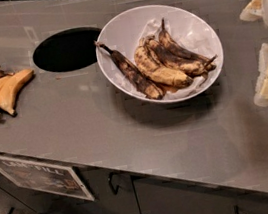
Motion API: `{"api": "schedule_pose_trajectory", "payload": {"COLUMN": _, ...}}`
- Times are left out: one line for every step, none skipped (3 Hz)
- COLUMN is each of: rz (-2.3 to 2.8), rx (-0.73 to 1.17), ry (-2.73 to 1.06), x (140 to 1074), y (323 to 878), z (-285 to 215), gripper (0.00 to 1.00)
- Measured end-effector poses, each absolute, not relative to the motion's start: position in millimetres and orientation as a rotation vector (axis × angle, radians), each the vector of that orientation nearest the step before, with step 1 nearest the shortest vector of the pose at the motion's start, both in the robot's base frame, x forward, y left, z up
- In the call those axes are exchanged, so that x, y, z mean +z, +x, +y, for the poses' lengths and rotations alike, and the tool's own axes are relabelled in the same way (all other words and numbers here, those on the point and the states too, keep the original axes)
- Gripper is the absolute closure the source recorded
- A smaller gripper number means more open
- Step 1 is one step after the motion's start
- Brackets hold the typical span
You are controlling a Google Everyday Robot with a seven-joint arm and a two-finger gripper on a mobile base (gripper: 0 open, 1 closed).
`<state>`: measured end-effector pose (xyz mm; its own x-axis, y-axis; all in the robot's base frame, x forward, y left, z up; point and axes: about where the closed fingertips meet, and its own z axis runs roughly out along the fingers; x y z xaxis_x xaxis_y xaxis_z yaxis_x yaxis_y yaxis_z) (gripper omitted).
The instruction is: Pick banana from white bowl
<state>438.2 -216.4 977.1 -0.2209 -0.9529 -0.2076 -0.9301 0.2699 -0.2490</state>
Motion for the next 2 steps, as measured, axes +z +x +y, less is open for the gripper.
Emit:
{"api": "schedule_pose_trajectory", "payload": {"rz": 2.228, "rx": -0.101, "ry": -1.723, "x": 977, "y": 438, "z": -216, "gripper": 0.00}}
{"api": "schedule_pose_trajectory", "payload": {"rz": 2.172, "rx": -0.093, "ry": -1.761, "x": 981, "y": 445, "z": -189, "gripper": 0.00}}
